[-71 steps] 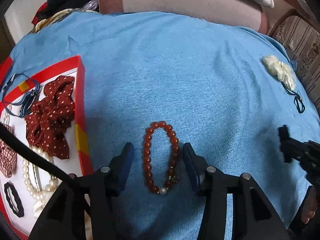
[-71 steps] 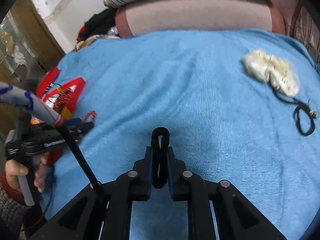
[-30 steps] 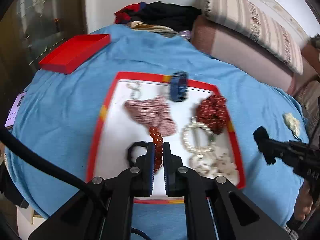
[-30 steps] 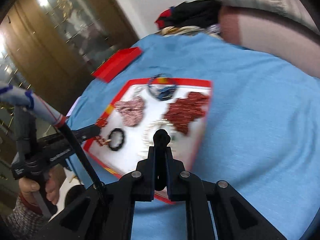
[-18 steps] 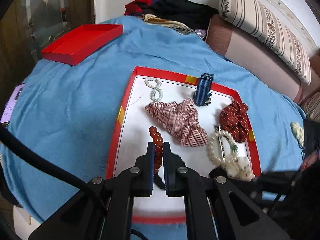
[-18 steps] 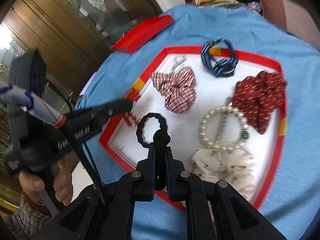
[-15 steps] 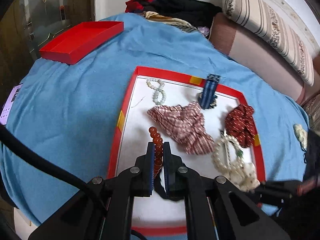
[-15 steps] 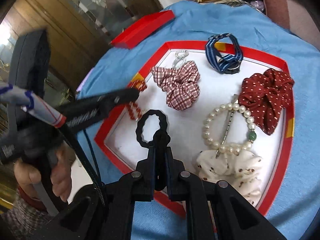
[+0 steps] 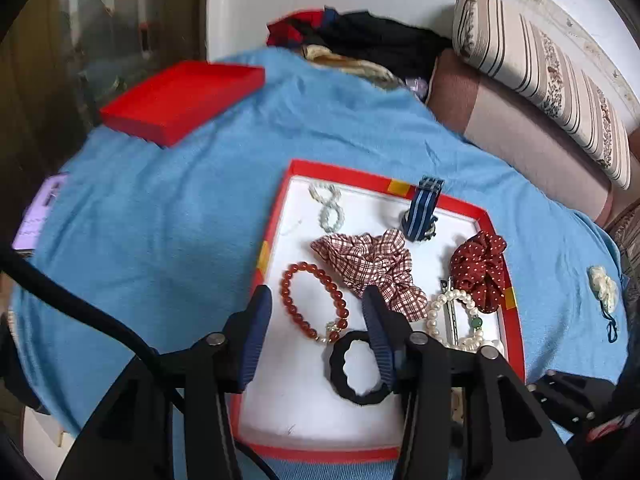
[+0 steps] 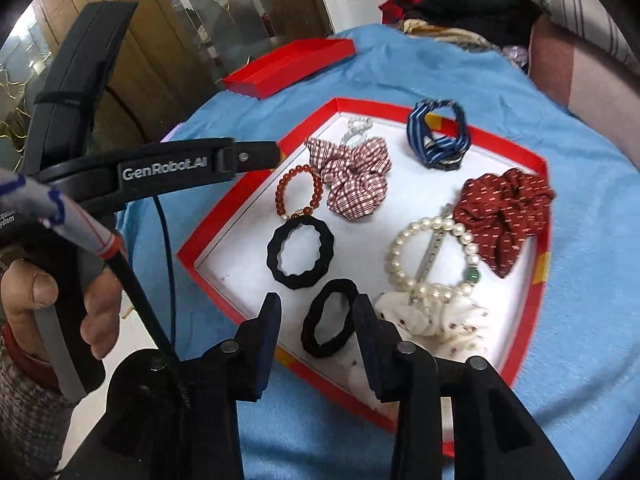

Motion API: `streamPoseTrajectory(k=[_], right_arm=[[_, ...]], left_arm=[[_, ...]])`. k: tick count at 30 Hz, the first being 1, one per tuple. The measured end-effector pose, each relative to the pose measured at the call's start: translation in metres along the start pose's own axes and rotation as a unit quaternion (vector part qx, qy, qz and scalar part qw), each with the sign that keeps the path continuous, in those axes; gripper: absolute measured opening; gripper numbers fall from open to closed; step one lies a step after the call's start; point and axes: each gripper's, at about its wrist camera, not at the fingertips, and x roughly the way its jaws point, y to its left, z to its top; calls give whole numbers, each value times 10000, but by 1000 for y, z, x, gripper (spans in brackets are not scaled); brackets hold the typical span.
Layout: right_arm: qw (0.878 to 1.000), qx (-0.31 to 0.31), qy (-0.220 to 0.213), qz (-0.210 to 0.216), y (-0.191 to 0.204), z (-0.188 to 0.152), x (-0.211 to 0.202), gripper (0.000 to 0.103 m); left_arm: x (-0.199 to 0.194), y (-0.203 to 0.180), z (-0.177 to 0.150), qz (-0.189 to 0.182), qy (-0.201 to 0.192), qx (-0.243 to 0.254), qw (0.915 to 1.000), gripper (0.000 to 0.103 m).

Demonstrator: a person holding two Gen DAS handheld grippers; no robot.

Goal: Organize jewelry

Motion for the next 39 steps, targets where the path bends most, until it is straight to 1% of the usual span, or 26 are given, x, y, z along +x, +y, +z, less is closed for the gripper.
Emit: streamPoseTrajectory(k=[1,2,3,4,5,6,8,9,10,11,13,15,16,20,24,29,33,36,39], right_arm=[[9999,9,-90,-54,-1,-3,-9,42],[9997,57,-188,-139,-4,-6,-19,47],[9992,134,-258,-258,-8,-10,-27,50],[9987,189,-295,-359,-11,-12,-30,53],[9979,265,-341,-490,-14,-17,-37,54],[9968,358,-371,-617,-19,-22,-44,54],[9943,513,-418,-838,-24,-29,-53,55],[9926,606,-455,-947,-25,-35,-59,57],[9912,673,-482,-1031,-26,-38,-63,61],[9898,721,-520,-1109,-25,-41,-67,63],[9865,721,-596,-1342,-20,-48,-76,63],[9828,678,-637,-1593,-12,-52,-79,64],[9818,669,-655,-1651,-10,-54,-82,66],[9788,574,-700,-1836,1,-64,-90,69],[9764,678,-718,-1920,2,-71,-99,69],[9730,817,-768,-2020,1,-75,-109,70],[9711,795,-801,-2102,7,-78,-113,72],[9709,768,-789,-2126,10,-81,-113,72],[9707,757,-745,-2154,11,-82,-111,72]], left_arm=[[-9,-2,-2,109,-124,35,9999,55],[-19,-4,-4,273,-287,73,9992,62],[-28,-7,-6,449,-464,116,9978,70],[-42,-11,-10,739,-773,196,9941,74],[-55,-14,-15,1002,-1049,261,9891,84],[-63,-16,-17,1156,-1228,300,9852,93],[-87,-25,-28,1531,-1663,371,9734,100],[-95,-29,-32,1625,-1779,373,9698,102],[-102,-32,-35,1664,-1859,380,9676,102],[-110,-37,-40,1717,-1954,391,9648,102],[-124,-48,-47,1867,-2070,446,9593,103],[-135,-56,-53,1782,-2109,458,9600,103],[-139,-59,-56,1735,-2118,438,9608,103],[-154,-65,-70,1558,-2105,271,9647,103],[-163,-65,-81,1375,-1989,114,9702,103],[-161,-51,-92,1138,-1522,-352,9812,103],[-158,-45,-101,1183,-1337,-511,9826,103],[-160,-42,-107,1175,-1332,-616,9822,103],[-160,-40,-108,1261,-1314,-663,9810,103]])
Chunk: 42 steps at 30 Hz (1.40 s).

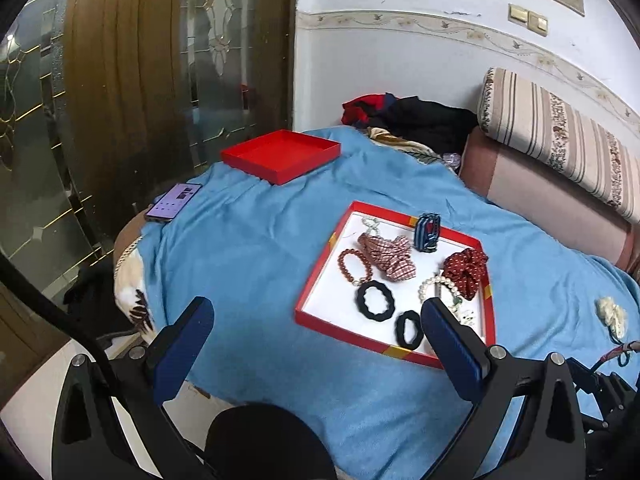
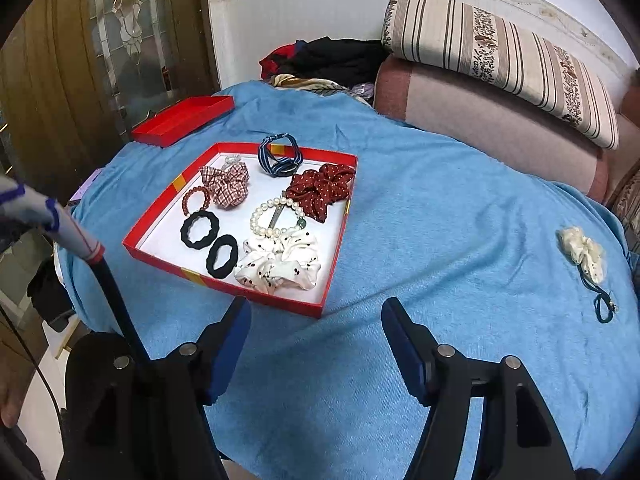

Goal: Organize jewelry

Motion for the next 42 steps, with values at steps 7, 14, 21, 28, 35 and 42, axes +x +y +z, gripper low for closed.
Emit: streamPoseTrajectory(k=[7,14,21,28,35,42], right_arm=[[9999,-22,88,-74,0,-3,4,73],[9996,91,218,-125,-4,-5,14,73],[9992,176,322,-154,-9,-6,21,73],[9985,282,415,-208,-16,-7,27,74],[9981,237,486,-290,-15,-9,34,74],[9979,110,523,-379,-8,-3,41,74]], left_arm=[[1,-4,-3,65,62,72,9999,103],[5,-11,-5,126,115,183,9997,103],[11,-23,-10,53,290,417,9987,103],[16,-35,-16,-22,464,580,9972,103],[23,-39,-25,-112,667,693,9953,103],[35,-38,-34,-195,895,711,9933,103]])
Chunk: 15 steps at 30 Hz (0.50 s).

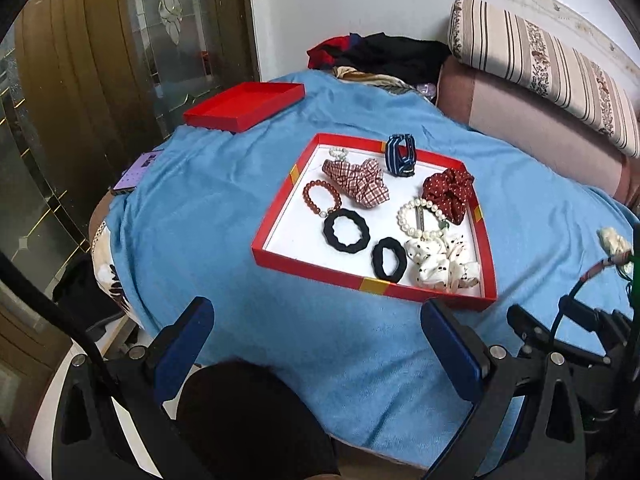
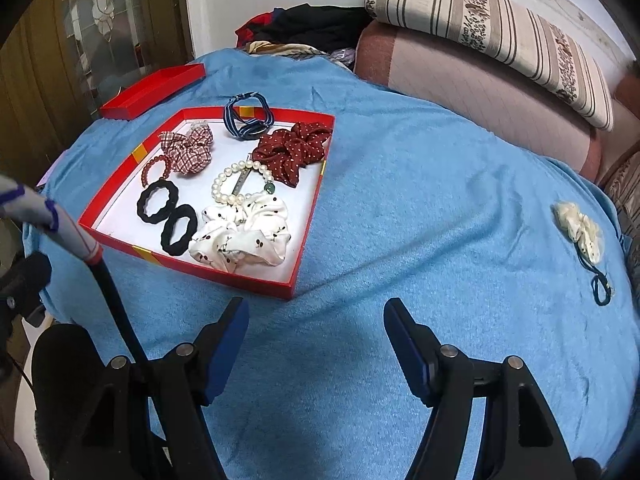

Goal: Organize jewelry

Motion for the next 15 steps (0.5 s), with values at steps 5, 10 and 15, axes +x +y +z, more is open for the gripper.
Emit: streamPoseTrajectory(k=[5,10,15], right_arm=[[9999,-105,9,-24,9,6,4,74],[9999,-96,46,-44,11,13,10,75],[10000,-47,50,-64,9,17,12,77]], left_arm=[[5,4,2,-20,39,-62,10000,103],[6,7,6,-65,47,-143,9999,103],[8,7,8,9,98,-96,9999,103]])
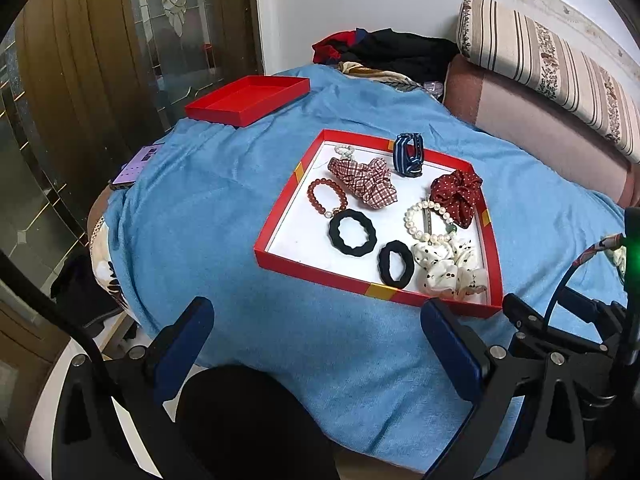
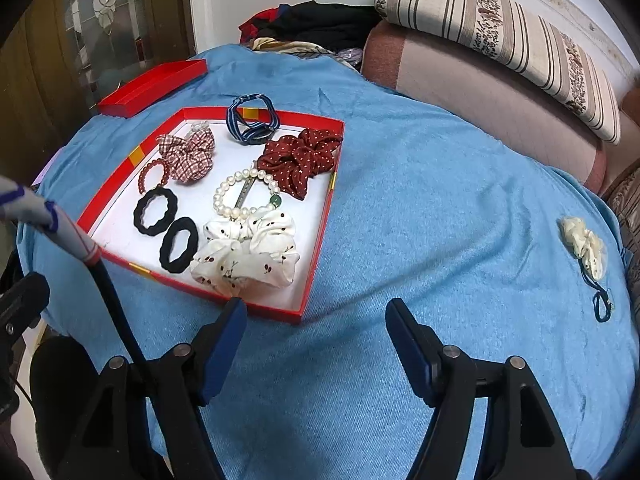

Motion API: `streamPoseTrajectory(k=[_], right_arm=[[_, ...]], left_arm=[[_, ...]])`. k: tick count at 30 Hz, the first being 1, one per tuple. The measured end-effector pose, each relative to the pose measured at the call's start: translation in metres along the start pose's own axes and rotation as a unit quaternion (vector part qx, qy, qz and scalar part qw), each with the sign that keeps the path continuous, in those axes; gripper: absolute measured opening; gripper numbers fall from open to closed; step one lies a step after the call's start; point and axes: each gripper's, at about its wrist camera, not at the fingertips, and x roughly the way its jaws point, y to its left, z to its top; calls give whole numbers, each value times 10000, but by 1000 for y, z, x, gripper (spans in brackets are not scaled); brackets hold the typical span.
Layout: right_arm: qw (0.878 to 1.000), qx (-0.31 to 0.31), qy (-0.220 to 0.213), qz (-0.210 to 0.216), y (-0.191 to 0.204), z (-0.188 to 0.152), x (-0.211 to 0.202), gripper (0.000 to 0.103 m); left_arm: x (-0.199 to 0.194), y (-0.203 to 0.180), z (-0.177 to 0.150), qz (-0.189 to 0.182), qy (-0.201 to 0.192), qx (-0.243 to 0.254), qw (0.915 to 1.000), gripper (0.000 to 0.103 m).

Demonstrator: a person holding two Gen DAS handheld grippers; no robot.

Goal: Organize jewelry

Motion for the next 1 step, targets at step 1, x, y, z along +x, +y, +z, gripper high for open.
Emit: streamPoseTrajectory(k=[1], right_arm=[[10000,0,0,0,0,0,0,77]], left_arm=[[0,0,1,19,4,-8,10000,103]])
